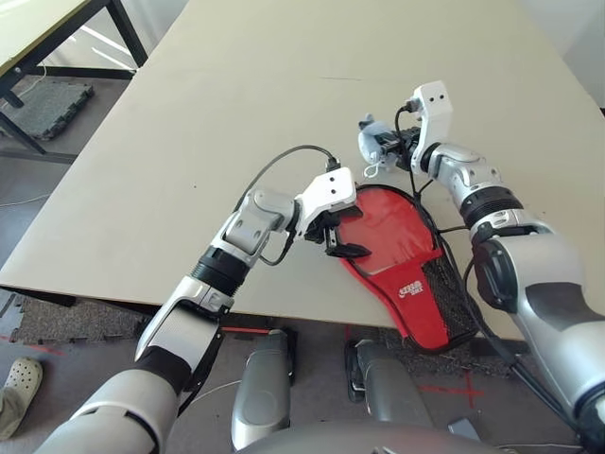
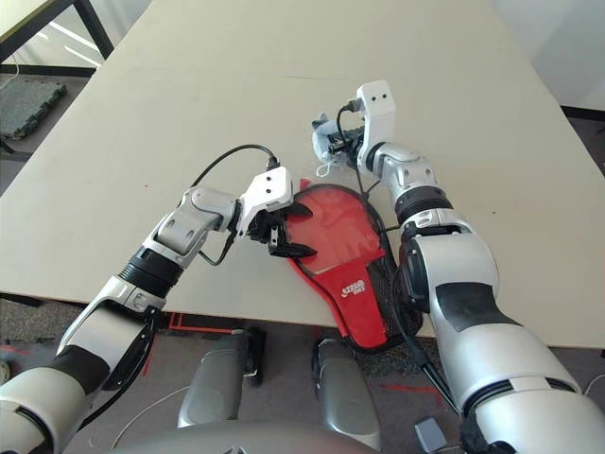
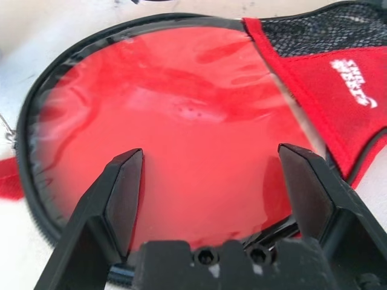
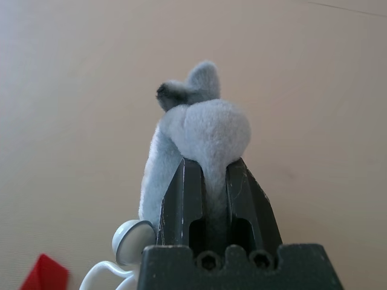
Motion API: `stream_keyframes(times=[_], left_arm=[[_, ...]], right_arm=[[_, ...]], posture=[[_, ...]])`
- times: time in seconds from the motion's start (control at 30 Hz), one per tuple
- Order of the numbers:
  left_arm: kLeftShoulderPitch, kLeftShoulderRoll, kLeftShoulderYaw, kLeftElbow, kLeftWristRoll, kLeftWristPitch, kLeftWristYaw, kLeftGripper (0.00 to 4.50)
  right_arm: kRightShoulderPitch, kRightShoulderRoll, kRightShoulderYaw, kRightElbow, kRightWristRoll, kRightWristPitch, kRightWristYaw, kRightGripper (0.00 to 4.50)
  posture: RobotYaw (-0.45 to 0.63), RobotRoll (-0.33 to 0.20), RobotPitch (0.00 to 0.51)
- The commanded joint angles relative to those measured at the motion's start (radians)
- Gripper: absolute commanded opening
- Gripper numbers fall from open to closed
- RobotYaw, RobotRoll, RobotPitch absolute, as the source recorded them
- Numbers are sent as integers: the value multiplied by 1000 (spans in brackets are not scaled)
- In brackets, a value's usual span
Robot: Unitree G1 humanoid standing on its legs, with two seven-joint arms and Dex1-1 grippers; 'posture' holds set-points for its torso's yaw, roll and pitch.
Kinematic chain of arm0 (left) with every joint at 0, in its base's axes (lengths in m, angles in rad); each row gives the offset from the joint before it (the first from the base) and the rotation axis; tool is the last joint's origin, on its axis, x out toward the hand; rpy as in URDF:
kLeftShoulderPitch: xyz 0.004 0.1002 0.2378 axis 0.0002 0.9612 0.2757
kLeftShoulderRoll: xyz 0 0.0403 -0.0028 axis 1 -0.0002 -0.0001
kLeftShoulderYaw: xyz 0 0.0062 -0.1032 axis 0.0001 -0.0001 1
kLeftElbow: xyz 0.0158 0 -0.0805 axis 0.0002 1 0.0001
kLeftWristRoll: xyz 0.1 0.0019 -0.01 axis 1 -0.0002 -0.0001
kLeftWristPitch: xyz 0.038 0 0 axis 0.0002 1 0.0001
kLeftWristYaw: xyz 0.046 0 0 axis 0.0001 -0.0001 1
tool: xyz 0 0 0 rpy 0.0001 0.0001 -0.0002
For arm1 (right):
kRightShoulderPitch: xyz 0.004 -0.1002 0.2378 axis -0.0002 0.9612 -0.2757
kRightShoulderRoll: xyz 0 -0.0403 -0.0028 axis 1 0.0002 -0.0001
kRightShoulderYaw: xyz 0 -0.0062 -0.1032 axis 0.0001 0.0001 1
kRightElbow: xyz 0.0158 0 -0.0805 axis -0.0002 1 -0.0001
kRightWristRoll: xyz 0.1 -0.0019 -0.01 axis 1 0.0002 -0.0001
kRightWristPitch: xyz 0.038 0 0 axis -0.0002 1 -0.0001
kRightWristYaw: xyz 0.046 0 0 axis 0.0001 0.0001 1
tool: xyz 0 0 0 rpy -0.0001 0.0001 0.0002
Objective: Store the ping-pong paddle in its case and zip it.
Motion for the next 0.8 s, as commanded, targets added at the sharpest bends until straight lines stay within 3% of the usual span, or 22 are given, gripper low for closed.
stream_keyframes(times=[0.03,0.27,0.5,0.63,0.8], left_arm=[[33,-6,-41,9,11,23,2,4500],[33,-3,-47,10,10,21,2,4500],[19,-8,-60,45,22,-8,3,4500],[3,-20,-62,73,24,-23,1,4500],[-18,-34,-60,112,25,-43,-3,4500]], right_arm=[[-26,-35,-43,15,8,-16,-21,87],[3,-99,-43,9,-15,-18,8,87],[101,-220,-44,-56,-2,16,156,87],[184,-277,-41,-157,16,70,249,87],[337,-332,-35,-415,54,209,337,87]], posture=[[171,0,208],[158,0,206],[119,0,208],[88,0,215],[61,0,222]])
